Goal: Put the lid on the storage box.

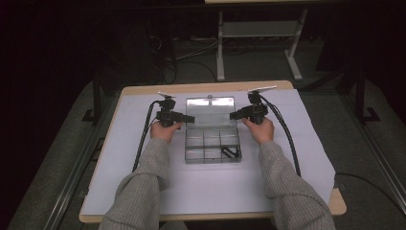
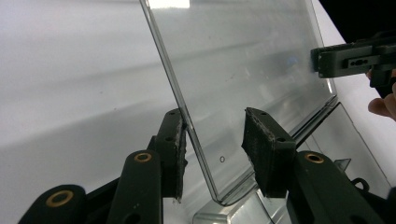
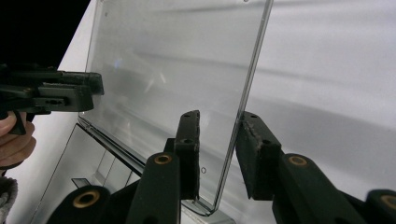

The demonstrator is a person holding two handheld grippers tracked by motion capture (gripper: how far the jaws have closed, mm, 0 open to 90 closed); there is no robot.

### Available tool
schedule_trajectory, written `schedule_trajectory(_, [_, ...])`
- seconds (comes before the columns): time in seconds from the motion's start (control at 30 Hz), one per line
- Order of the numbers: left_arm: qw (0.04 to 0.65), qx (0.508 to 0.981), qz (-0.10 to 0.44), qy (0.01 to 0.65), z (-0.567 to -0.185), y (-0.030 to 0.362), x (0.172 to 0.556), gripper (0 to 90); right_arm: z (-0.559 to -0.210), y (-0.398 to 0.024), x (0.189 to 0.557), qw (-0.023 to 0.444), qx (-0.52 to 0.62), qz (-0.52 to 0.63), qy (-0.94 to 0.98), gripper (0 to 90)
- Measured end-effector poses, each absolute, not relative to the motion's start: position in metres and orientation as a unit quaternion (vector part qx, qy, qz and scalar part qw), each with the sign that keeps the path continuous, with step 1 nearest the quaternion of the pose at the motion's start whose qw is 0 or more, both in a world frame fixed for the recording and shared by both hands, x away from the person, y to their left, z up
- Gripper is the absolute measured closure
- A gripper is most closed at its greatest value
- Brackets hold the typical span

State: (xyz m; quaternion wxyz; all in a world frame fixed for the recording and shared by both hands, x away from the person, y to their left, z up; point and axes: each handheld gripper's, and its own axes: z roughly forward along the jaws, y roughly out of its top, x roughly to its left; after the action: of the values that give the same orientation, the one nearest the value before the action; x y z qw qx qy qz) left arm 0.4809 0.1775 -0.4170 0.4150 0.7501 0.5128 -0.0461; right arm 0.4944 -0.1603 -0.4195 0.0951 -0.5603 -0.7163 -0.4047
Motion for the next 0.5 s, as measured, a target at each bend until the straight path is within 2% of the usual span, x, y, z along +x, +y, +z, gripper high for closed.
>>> schedule_trajectory(0.5, [0.422, 0.76, -0.028, 0.493, -0.404, 0.178, 0.474, 62.7, -0.405, -0.16, 0.487, 0.082, -0.549, -0.409, -0.724, 73.5])
